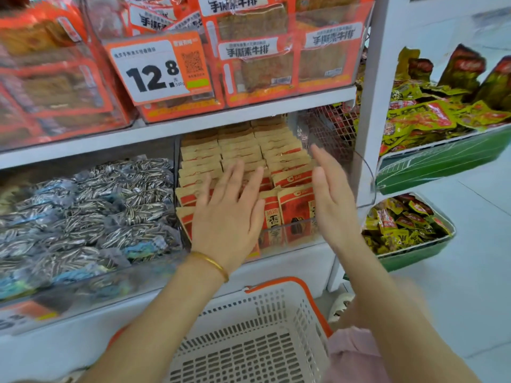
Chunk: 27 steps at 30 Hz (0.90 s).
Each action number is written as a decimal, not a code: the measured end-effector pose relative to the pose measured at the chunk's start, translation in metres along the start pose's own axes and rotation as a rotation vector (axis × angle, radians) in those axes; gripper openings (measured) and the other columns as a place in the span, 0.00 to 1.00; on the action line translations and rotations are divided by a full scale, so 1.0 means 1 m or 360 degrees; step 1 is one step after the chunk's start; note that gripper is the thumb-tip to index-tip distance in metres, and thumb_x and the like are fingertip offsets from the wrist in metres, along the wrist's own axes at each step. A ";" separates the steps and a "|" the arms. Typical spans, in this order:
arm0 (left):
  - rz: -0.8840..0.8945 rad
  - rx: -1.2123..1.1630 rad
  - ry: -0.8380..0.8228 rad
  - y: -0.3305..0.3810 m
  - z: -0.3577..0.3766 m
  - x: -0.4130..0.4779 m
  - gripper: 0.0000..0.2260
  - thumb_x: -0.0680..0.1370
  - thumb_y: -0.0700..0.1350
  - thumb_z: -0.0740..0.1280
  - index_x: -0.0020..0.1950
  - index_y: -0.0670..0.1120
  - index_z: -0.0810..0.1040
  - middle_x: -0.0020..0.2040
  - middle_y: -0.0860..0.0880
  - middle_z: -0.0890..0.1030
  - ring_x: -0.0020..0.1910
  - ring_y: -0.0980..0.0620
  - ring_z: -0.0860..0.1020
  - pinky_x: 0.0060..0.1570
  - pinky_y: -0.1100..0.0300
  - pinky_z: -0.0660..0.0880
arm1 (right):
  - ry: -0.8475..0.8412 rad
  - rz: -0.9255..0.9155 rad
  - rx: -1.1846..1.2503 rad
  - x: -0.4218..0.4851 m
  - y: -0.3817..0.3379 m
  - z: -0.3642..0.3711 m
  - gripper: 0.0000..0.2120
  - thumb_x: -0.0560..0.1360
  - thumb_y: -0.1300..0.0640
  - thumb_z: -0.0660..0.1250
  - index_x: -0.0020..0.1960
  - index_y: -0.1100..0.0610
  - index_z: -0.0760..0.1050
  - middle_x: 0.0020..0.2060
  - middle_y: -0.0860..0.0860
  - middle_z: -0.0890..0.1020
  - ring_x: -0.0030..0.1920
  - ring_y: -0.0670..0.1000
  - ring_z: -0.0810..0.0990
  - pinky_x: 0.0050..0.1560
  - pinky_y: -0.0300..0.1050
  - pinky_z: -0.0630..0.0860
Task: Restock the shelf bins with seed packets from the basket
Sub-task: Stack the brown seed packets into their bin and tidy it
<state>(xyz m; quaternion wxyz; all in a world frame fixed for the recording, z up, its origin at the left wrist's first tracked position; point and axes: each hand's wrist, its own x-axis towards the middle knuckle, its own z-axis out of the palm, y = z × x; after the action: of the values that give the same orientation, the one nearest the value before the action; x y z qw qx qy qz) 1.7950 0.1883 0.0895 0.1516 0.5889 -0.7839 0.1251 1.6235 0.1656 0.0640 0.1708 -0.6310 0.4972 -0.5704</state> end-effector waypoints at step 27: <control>0.0224 0.0235 0.0583 -0.044 0.057 -0.060 0.08 0.72 0.39 0.65 0.51 0.46 0.78 0.47 0.47 0.79 0.46 0.47 0.71 0.46 0.55 0.64 | -0.0063 -0.0929 -0.1237 -0.049 0.019 0.044 0.03 0.68 0.59 0.68 0.39 0.55 0.81 0.39 0.50 0.81 0.42 0.54 0.73 0.41 0.47 0.63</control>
<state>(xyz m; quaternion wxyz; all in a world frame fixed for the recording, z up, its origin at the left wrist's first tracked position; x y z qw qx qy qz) 1.8473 0.2077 0.0149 0.2387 0.5096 -0.7713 0.2975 1.6617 0.1817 0.0094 -0.2352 -0.7718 0.4725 -0.3545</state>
